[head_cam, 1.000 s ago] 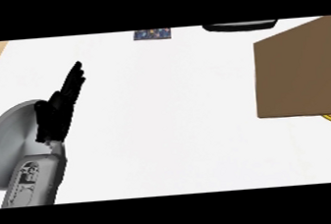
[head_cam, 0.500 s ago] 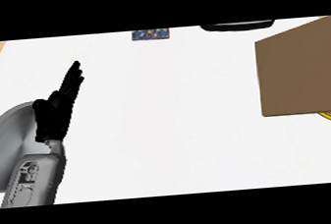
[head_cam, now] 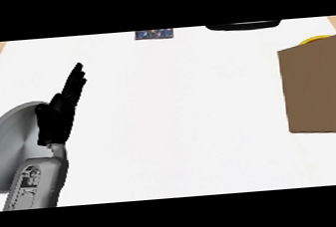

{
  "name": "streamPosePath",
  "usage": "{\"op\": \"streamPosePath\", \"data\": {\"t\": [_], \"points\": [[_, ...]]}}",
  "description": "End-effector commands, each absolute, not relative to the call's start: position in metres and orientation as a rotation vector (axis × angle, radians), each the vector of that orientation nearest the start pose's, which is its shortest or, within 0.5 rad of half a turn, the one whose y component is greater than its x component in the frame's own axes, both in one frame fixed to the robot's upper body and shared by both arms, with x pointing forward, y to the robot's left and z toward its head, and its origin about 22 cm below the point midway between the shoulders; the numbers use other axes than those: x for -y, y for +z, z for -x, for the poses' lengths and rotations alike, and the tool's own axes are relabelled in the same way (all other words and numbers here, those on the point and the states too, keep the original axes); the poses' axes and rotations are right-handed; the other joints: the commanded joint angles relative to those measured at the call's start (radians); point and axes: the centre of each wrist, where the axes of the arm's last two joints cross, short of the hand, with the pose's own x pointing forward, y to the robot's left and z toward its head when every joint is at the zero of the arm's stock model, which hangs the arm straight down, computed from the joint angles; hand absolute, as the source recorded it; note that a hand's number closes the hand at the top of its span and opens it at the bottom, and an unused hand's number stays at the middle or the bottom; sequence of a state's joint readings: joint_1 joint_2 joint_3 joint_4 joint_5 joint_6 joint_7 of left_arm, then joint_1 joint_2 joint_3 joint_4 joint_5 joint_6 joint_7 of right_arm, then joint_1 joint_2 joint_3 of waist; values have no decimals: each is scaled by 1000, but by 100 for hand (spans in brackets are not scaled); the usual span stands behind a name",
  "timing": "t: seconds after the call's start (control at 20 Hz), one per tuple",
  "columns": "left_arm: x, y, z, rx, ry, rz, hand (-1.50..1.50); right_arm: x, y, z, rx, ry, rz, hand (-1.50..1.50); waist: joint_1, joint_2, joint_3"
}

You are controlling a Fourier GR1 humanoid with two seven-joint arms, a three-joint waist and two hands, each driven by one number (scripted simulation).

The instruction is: Pick the pear from the tray and place it in the plate

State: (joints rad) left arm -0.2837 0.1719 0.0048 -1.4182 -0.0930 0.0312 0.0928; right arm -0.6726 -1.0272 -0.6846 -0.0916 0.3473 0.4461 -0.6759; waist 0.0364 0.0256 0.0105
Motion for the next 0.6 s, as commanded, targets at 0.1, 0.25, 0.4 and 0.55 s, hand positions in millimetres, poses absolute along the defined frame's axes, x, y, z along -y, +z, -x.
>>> {"op": "streamPosePath", "data": {"t": [0.1, 0.25, 0.4, 0.55], "points": [[-241, 51, -311, 1604, -238, -177, 0, 606, 114, -219, 1634, 92, 527, -150, 5, 3, 5], [-243, 45, -310, 1593, -245, -186, 0, 613, 130, -214, 1622, 92, 520, -150, 6, 3, 3], [-247, 49, -310, 1604, -243, -180, 0, 614, 116, -204, 1624, 67, 528, -150, 5, 3, 7], [-249, 39, -305, 1591, -238, -187, 0, 619, 128, -201, 1618, 73, 530, -150, 14, 4, 6]]}}
